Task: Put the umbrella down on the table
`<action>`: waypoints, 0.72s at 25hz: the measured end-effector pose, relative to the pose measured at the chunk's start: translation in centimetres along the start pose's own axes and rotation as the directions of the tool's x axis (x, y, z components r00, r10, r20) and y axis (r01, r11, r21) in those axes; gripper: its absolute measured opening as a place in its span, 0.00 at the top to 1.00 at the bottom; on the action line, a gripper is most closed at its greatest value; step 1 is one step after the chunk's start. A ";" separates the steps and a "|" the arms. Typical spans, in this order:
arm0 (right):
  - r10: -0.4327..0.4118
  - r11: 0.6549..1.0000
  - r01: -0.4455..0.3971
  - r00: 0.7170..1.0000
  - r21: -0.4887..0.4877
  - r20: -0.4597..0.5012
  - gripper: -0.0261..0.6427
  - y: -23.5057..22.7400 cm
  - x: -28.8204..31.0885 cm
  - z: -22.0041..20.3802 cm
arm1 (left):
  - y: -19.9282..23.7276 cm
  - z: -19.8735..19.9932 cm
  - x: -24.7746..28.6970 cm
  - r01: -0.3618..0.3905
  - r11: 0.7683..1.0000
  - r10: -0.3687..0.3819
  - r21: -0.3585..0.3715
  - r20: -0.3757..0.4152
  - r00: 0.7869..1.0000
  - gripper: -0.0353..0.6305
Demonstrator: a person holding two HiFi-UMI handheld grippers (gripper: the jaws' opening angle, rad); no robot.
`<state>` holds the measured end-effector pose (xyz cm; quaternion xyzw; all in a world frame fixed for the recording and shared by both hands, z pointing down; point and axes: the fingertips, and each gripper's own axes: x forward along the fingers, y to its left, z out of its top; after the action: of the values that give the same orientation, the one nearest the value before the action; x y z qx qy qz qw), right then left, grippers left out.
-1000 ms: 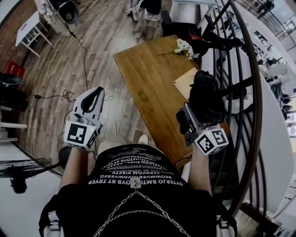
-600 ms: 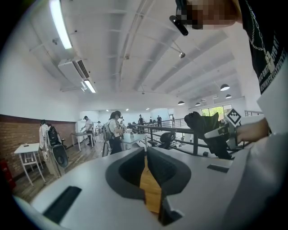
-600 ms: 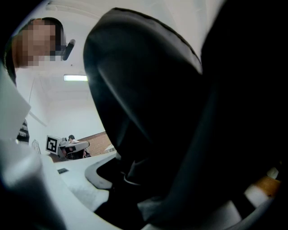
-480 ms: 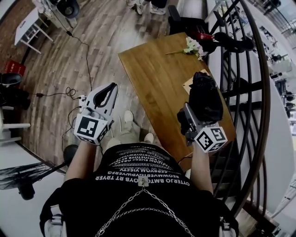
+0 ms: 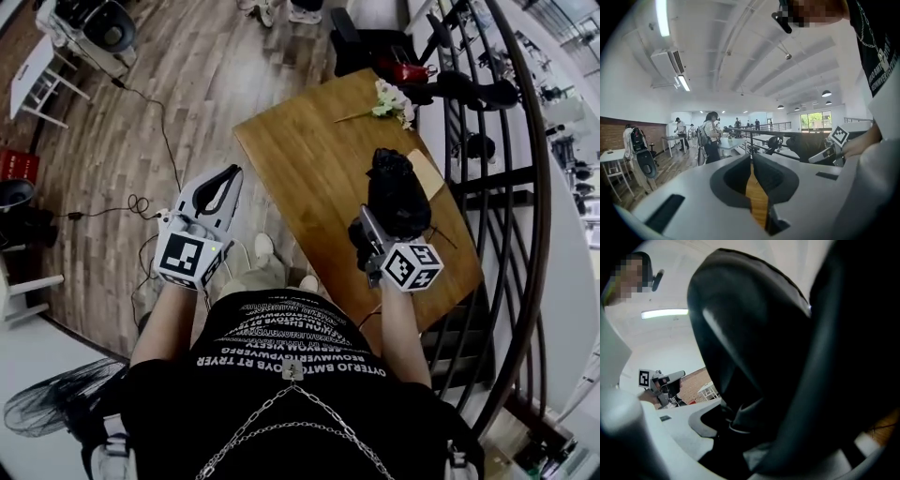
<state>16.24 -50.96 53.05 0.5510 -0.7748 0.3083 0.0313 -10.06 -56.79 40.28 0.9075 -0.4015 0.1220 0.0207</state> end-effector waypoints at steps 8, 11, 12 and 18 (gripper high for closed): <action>-0.070 0.993 0.081 0.990 0.086 -0.118 0.54 -3.2 7.1 -5.3 | 3.4 -1.1 3.6 0.061 0.998 -0.061 -0.006 -0.013 0.998 0.88; -0.101 0.989 0.120 0.977 0.090 -0.189 0.54 -4.6 9.2 -8.1 | 4.2 -1.7 4.4 0.080 0.997 -0.080 -0.013 -0.024 0.996 0.88; -0.112 0.988 0.132 0.970 0.077 -0.214 0.54 -5.0 9.9 -9.0 | 4.4 -2.0 4.5 0.086 0.996 -0.087 -0.017 -0.029 0.996 0.88; -0.164 0.975 0.204 0.929 0.090 -0.330 0.54 -7.2 12.8 -14.3 | 5.9 -3.2 5.0 0.116 0.993 -0.117 -0.032 -0.047 0.992 0.88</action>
<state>13.33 -55.83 72.74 0.5648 -0.6836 0.4367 0.1516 -11.83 -63.96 44.26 0.9257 -0.3490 0.1368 0.0510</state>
